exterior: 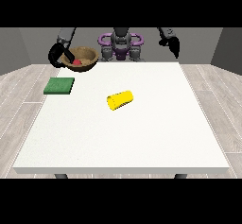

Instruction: Pick the cup and pour the ball into the bowl, then pick the bowl and place it on the pad

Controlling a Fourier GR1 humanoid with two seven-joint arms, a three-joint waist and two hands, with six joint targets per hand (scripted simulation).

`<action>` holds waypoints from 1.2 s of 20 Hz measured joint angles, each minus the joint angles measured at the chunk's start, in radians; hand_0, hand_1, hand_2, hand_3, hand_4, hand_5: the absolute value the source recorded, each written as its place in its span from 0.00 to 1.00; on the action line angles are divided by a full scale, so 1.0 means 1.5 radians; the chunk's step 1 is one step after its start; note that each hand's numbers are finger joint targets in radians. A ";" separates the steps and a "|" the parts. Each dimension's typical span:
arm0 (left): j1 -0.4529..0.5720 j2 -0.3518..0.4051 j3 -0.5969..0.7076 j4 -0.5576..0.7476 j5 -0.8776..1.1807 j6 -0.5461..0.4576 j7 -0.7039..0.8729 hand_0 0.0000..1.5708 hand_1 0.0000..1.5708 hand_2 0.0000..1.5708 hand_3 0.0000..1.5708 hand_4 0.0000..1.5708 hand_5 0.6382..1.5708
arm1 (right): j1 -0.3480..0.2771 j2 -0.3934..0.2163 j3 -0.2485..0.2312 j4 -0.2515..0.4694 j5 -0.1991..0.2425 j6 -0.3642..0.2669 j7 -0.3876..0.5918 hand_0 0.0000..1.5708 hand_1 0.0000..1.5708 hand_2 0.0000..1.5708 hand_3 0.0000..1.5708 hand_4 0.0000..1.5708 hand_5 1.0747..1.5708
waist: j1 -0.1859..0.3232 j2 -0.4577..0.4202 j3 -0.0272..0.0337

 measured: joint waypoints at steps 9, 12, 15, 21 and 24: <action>-0.022 0.046 0.049 -0.009 0.044 -0.052 -0.031 0.00 0.00 0.00 0.00 0.83 0.95 | 0.019 -0.101 -0.054 -0.010 -0.024 0.071 -0.050 1.00 1.00 1.00 0.00 0.58 1.00 | 0.010 0.073 0.0009; -0.032 0.107 0.102 -0.006 0.090 -0.102 -0.028 0.00 0.00 0.00 0.00 0.83 1.00 | 0.033 -0.124 -0.076 -0.004 -0.037 0.081 -0.074 1.00 1.00 1.00 0.00 0.55 1.00 | 0.020 0.088 0.0011; -0.038 0.179 0.166 0.025 0.137 -0.157 -0.048 0.00 0.00 0.00 0.00 0.81 1.00 | 0.041 -0.129 -0.092 -0.010 -0.048 0.079 -0.101 1.00 1.00 1.00 0.00 0.52 1.00 | 0.026 0.113 0.0011; -0.052 0.282 0.253 0.096 0.198 -0.241 -0.089 0.00 0.00 0.00 0.00 0.77 0.99 | 0.045 -0.129 -0.115 -0.013 -0.061 0.066 -0.152 1.00 1.00 1.00 0.00 0.48 0.99 | 0.029 0.162 0.0010; -0.053 0.315 0.273 0.122 0.211 -0.270 -0.100 0.00 0.00 0.00 0.00 0.75 0.99 | 0.040 -0.139 -0.127 -0.004 -0.067 0.068 -0.159 1.00 1.00 1.00 0.16 0.35 0.98 | 0.031 0.174 0.0010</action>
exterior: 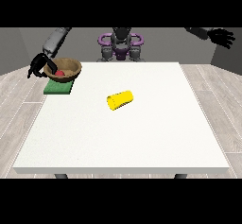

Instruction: Pick the cup and pour the ball into the bowl, then pick the bowl and place it on the pad

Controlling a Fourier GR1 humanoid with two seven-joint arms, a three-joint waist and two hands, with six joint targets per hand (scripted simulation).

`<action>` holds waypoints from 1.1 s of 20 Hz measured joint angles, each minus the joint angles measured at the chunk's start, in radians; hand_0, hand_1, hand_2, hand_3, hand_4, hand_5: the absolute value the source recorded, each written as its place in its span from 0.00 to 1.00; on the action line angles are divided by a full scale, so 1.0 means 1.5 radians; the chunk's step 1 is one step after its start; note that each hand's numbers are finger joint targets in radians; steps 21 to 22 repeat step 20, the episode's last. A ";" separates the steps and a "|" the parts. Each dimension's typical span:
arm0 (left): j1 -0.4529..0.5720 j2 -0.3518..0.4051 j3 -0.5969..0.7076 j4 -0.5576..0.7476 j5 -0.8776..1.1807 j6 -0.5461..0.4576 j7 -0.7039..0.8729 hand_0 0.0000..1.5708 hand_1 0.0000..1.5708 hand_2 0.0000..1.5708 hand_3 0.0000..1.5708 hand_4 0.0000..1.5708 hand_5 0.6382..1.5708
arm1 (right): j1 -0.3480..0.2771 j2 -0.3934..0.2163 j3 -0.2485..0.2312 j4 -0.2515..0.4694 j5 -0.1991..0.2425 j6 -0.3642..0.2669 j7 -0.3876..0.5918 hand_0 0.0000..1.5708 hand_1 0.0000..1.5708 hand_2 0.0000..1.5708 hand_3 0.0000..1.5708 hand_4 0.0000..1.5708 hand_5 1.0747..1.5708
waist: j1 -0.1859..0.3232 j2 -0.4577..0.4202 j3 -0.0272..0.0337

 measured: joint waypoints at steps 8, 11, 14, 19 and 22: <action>-0.007 0.014 0.008 -0.016 0.017 -0.009 0.003 0.00 0.00 0.00 0.00 0.75 0.98 | -0.026 -0.050 -0.041 0.065 -0.012 -0.013 0.006 0.20 0.20 0.31 0.46 0.00 0.85 | 0.018 0.034 0.0005; -0.010 0.019 0.009 0.004 0.011 -0.009 -0.011 0.00 0.00 0.00 0.00 0.75 0.98 | -0.037 -0.039 -0.034 0.064 -0.015 -0.003 0.013 0.00 0.00 0.12 0.08 0.00 0.64 | 0.011 0.033 0.0004; -0.009 0.002 -0.012 -0.020 0.004 0.001 0.006 0.00 0.00 0.00 0.00 0.64 1.00 | -0.050 -0.046 -0.032 0.076 -0.014 0.005 0.028 0.00 0.00 0.00 0.00 0.00 0.58 | 0.013 0.012 0.0004; -0.005 -0.072 -0.085 -0.095 -0.009 0.036 0.096 0.00 0.00 0.00 0.00 0.57 0.99 | -0.066 -0.065 -0.015 0.094 -0.001 0.033 0.077 0.00 0.00 0.00 0.00 0.26 0.62 | 0.017 -0.081 0.0009; -0.001 -0.085 -0.095 -0.093 -0.017 0.048 0.106 0.00 0.00 0.00 0.00 0.57 0.99 | -0.075 -0.056 -0.006 0.085 0.000 0.043 0.090 0.00 0.00 0.00 0.00 0.30 0.72 | 0.009 -0.107 0.0006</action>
